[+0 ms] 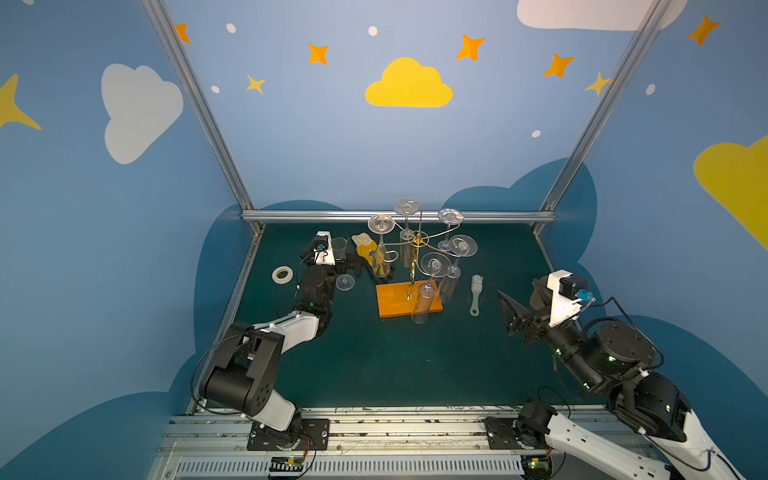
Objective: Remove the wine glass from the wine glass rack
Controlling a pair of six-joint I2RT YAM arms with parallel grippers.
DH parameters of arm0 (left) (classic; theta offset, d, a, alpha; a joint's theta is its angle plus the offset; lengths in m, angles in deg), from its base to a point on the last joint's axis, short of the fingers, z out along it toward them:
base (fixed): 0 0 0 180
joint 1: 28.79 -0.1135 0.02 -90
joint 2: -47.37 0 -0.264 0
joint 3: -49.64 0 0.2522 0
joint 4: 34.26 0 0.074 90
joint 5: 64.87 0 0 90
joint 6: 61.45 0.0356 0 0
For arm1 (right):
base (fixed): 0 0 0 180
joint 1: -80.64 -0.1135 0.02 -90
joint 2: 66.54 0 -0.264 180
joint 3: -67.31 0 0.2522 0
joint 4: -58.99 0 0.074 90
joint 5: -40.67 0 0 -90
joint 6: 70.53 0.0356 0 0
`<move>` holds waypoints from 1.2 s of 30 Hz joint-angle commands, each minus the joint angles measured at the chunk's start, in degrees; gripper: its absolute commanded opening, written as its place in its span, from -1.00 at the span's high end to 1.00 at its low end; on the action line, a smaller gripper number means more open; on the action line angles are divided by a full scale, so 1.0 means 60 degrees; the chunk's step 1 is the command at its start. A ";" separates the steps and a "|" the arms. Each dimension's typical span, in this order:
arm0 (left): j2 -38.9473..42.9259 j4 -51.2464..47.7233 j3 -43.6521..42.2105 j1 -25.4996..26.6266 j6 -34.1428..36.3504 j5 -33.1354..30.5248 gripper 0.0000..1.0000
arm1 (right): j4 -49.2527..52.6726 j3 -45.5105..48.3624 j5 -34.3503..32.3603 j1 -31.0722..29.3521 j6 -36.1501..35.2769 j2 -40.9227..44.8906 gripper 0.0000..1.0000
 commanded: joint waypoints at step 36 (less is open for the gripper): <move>0.8127 -1.2223 0.1374 -0.0164 -0.3782 0.1968 -0.99 | -0.0177 -0.1015 0.1367 0.0945 0.1781 -0.2470 -0.78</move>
